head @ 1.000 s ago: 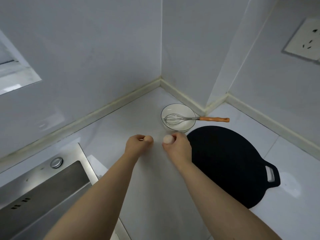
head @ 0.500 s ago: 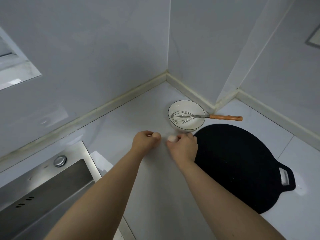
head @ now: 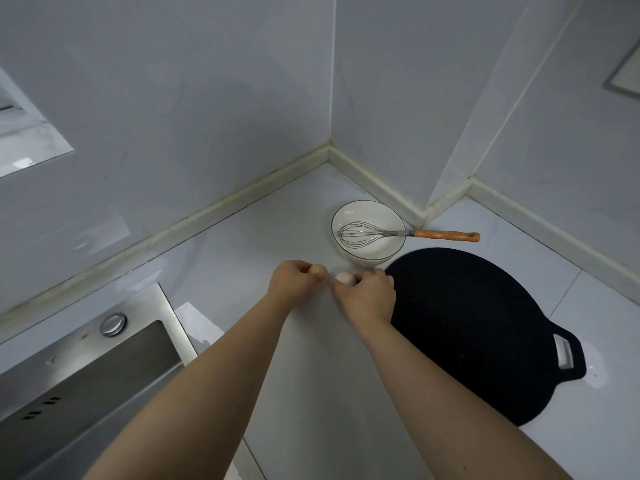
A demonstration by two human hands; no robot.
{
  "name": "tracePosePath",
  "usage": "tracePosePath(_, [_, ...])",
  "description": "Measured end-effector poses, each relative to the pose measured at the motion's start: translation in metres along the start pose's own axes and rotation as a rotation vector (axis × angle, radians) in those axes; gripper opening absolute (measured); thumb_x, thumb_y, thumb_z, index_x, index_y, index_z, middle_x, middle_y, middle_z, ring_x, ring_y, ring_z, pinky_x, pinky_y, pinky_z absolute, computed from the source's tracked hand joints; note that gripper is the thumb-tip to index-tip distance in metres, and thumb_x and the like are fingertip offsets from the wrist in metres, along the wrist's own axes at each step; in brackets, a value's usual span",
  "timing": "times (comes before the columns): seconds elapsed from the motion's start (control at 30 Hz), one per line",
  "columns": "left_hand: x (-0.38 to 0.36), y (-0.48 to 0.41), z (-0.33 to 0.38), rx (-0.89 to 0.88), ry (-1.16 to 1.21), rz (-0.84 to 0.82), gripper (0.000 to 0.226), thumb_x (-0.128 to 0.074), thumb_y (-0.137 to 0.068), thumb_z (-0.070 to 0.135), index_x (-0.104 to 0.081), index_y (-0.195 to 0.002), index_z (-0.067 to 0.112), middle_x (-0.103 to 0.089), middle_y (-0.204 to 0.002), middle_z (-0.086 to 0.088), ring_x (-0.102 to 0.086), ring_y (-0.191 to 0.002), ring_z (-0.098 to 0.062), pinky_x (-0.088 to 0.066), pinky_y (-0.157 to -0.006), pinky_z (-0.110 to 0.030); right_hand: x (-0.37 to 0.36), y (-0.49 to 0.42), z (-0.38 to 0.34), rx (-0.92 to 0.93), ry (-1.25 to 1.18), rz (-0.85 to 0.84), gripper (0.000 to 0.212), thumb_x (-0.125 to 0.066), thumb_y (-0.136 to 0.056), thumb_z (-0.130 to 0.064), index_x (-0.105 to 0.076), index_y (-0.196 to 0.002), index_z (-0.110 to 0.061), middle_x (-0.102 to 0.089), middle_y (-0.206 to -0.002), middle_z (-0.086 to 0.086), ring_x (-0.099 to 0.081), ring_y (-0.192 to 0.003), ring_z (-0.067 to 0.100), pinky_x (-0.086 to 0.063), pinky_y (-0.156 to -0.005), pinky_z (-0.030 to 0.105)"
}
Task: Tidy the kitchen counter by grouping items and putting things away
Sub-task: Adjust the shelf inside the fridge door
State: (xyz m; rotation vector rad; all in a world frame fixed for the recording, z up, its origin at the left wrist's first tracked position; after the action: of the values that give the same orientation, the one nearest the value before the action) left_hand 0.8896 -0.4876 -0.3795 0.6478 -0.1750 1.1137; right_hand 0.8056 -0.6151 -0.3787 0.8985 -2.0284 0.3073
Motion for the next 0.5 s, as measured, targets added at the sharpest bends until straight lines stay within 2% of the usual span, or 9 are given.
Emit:
tracePosePath(0.1, [-0.004, -0.001, 0.004, 0.002, 0.012, -0.02, 0.032, -0.061, -0.06, 0.034, -0.069, -0.086, 0.017, -0.064, -0.073, -0.001, -0.061, -0.072, -0.023, -0.056, -0.08, -0.039, 0.001, -0.004, 0.003, -0.005, 0.05, -0.01, 0.043, -0.059, -0.078, -0.05, -0.071, -0.084, -0.009, -0.06, -0.105, 0.007, -0.049, -0.103, 0.027, -0.042, -0.086, 0.035])
tracePosePath(0.17, [-0.007, -0.001, 0.006, 0.005, -0.008, -0.033, 0.028, -0.069, -0.071, 0.027, -0.07, -0.094, 0.012, -0.062, -0.072, 0.002, -0.061, -0.07, -0.024, -0.057, -0.08, -0.041, 0.003, -0.006, 0.008, -0.015, 0.057, -0.013, 0.045, -0.06, -0.077, -0.052, -0.071, -0.084, -0.009, -0.06, -0.104, 0.007, -0.049, -0.102, 0.026, -0.043, -0.086, 0.036])
tracePosePath(0.23, [-0.009, 0.0, 0.008, 0.015, -0.024, -0.044, 0.025, -0.07, -0.072, 0.028, -0.069, -0.092, 0.013, -0.062, -0.072, 0.003, -0.062, -0.07, -0.025, -0.057, -0.08, -0.042, 0.008, -0.006, 0.013, -0.021, 0.063, -0.002, 0.047, -0.061, -0.076, -0.054, -0.07, -0.083, -0.008, -0.06, -0.103, 0.007, -0.049, -0.101, 0.026, -0.045, -0.086, 0.037])
tracePosePath(0.37, [-0.019, 0.005, 0.017, 0.001, -0.054, -0.069, 0.039, -0.064, -0.061, 0.037, -0.069, -0.09, 0.012, -0.065, -0.079, -0.001, -0.066, -0.081, -0.029, -0.056, -0.083, -0.041, 0.016, -0.006, 0.02, 0.008, 0.092, 0.029, 0.055, -0.061, -0.074, -0.061, -0.07, -0.084, -0.008, -0.058, -0.099, 0.007, -0.048, -0.1, 0.026, -0.044, -0.086, 0.038])
tracePosePath(0.43, [-0.025, 0.007, 0.02, -0.008, -0.078, -0.069, 0.035, -0.059, -0.058, 0.042, -0.066, -0.083, 0.019, -0.065, -0.08, 0.0, -0.066, -0.084, -0.028, -0.056, -0.082, -0.039, 0.018, -0.007, 0.022, 0.038, 0.1, 0.059, 0.054, -0.062, -0.075, -0.06, -0.071, -0.09, -0.009, -0.059, -0.1, 0.007, -0.048, -0.1, 0.026, -0.043, -0.084, 0.035])
tracePosePath(0.5, [-0.03, 0.005, 0.021, -0.022, -0.098, -0.066, 0.03, -0.063, -0.065, 0.041, -0.067, -0.086, 0.019, -0.066, -0.082, 0.0, -0.066, -0.085, -0.028, -0.055, -0.082, -0.038, 0.018, -0.008, 0.025, 0.059, 0.095, 0.073, 0.052, -0.064, -0.075, -0.057, -0.07, -0.097, -0.01, -0.06, -0.1, 0.007, -0.048, -0.1, 0.025, -0.041, -0.084, 0.035])
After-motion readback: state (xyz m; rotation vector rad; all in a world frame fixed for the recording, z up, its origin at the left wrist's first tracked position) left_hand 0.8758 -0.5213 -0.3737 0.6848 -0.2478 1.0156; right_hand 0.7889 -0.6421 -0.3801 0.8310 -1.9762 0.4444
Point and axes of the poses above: each hand's wrist, its own y-axis away from the middle knuckle, its own x-axis out of the back of the hand, z = x × y, the point moved 4 cm from there along -y, towards the middle knuckle
